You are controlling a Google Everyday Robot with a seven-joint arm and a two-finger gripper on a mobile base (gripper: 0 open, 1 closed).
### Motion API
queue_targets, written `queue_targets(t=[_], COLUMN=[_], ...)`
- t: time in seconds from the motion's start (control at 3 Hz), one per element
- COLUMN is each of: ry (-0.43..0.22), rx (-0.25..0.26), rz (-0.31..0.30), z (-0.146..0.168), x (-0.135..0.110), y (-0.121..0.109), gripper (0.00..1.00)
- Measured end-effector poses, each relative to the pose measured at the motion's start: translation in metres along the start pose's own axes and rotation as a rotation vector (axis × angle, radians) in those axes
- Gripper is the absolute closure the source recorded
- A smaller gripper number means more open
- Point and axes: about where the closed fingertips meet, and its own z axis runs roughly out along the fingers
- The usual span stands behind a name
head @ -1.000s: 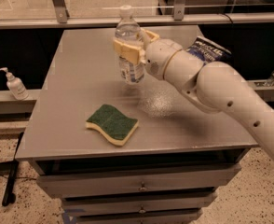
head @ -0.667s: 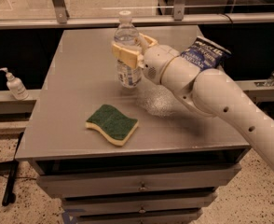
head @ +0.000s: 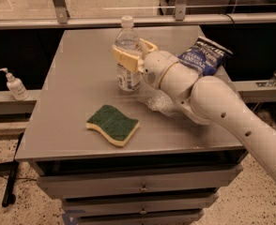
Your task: Place blue plastic bottle upright
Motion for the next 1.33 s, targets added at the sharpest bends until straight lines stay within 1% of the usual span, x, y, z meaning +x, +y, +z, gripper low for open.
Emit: queue_targets(t=[1.0, 1.33], ry=[-0.001, -0.001], rx=[0.001, -0.004], rz=[-0.005, -0.007], z=[-0.0038, -0.0054], x=[0.0044, 0.005], y=[0.0016, 0.0026], gripper=[0.12, 0.0])
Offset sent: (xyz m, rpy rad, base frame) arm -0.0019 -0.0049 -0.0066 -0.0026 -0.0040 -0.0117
